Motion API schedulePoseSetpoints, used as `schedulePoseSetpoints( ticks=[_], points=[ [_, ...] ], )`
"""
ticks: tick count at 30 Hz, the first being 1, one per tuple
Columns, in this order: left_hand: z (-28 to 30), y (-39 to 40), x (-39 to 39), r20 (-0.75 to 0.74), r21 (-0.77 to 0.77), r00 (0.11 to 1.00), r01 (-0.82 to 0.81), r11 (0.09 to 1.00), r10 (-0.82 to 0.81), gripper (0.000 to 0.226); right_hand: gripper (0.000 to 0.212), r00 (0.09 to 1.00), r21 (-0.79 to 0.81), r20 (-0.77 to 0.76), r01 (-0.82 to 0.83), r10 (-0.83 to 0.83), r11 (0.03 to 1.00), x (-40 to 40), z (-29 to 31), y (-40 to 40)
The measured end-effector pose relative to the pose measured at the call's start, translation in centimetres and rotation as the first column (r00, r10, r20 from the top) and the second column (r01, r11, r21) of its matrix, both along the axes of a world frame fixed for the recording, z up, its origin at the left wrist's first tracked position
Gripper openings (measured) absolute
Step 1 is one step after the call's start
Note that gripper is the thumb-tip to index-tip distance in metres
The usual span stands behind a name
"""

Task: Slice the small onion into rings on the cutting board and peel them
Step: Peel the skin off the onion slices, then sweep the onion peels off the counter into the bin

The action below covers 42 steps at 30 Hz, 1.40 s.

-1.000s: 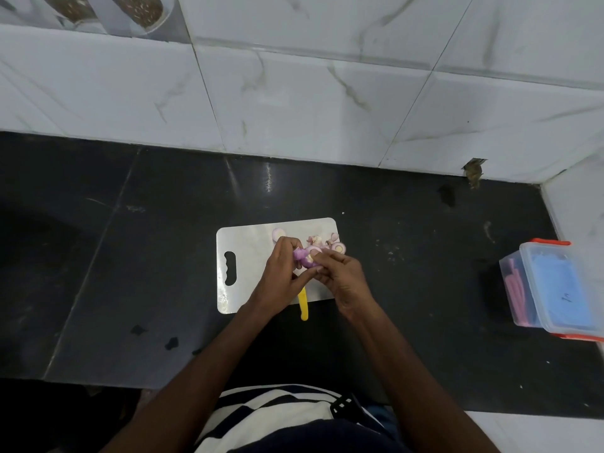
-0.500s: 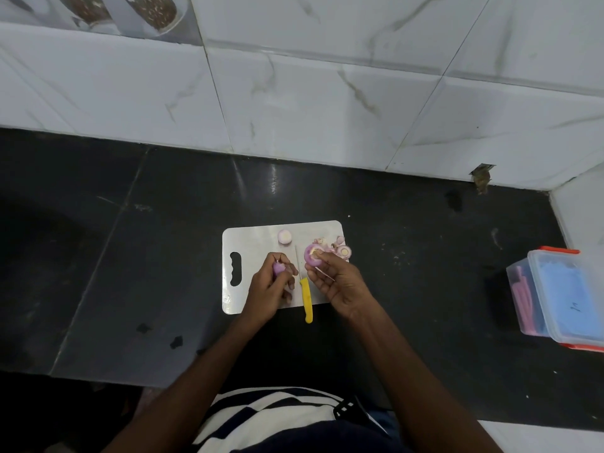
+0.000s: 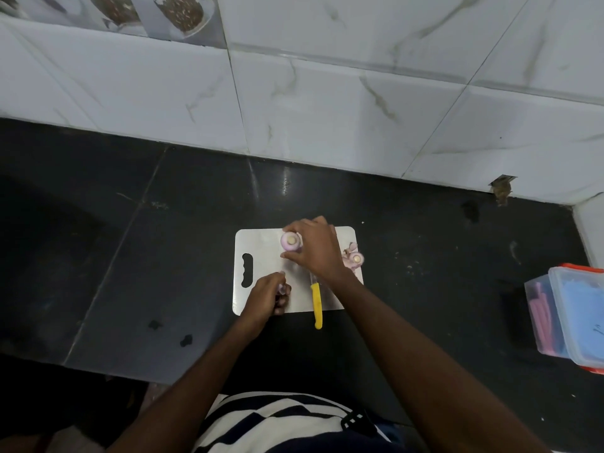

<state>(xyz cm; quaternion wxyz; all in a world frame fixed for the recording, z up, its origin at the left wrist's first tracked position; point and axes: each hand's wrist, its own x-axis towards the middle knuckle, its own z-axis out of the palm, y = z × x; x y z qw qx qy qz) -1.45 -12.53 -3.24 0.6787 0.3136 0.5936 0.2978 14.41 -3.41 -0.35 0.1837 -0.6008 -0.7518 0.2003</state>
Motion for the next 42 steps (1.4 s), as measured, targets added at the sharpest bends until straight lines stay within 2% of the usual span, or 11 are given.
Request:
schedulePoseSetpoints(
  ticks=[5,11,13,15,17,19,22,28,33,37,42],
  points=[
    [-1.1,-0.3,0.1,-0.021,0.032,0.997,0.077,0.997,-0.076,0.033,0.055,0.939,-0.029,0.301,-0.164,0.165,0.986,-1.7,-1.1,2.6],
    [-1.6,-0.3,0.1,-0.084,0.054,0.993,0.087,0.995,-0.083,0.033,0.058,0.886,-0.07,0.379,-0.262,0.268,0.963,-2.7,-2.1,3.1],
    [-1.7,-0.2,0.2,-0.108,0.091,0.99,0.098,0.991,-0.088,0.028,0.067,0.905,-0.052,0.337,-0.258,0.261,0.965,-2.1,-1.8,2.9],
    [-1.7,0.0,0.7,-0.149,0.162,0.985,0.11,0.981,-0.086,0.021,0.066,0.974,0.015,0.158,-0.165,0.161,0.986,-0.6,-1.4,2.1],
    [-1.5,0.3,1.4,-0.212,0.246,0.973,0.137,0.96,-0.085,0.016,0.047,0.993,0.125,-0.118,0.046,-0.031,0.991,2.0,-1.2,0.6],
    [-0.9,0.8,2.6,-0.261,0.337,0.961,0.178,0.925,-0.09,0.016,0.029,0.938,0.184,-0.272,0.27,-0.215,0.945,5.4,-1.5,-1.4],
    [0.1,2.1,4.7,-0.333,0.49,0.939,0.25,0.835,-0.085,0.02,0.026,0.88,0.099,-0.299,0.414,-0.37,0.905,9.4,-2.3,-4.3],
    [-0.2,4.6,10.0,-0.421,0.621,0.901,0.37,0.691,-0.104,0.029,0.033,0.864,0.029,-0.307,0.429,-0.4,0.903,12.7,-3.4,-8.2],
    [-0.4,4.9,10.5,-0.5,0.563,0.845,0.484,0.67,-0.189,0.052,0.036,0.843,-0.02,-0.33,0.443,-0.424,0.896,12.5,-3.6,-8.8],
    [-0.1,4.7,7.7,-0.546,0.58,0.83,0.473,0.663,-0.114,0.064,0.045,0.854,-0.044,-0.34,0.403,-0.393,0.914,13.8,-3.3,-8.4],
    [-0.5,5.5,5.0,-0.755,0.356,0.619,0.664,0.658,-0.216,0.103,0.075,0.959,-0.13,-0.208,0.17,-0.195,0.977,15.1,-2.7,-6.3]
  ],
)
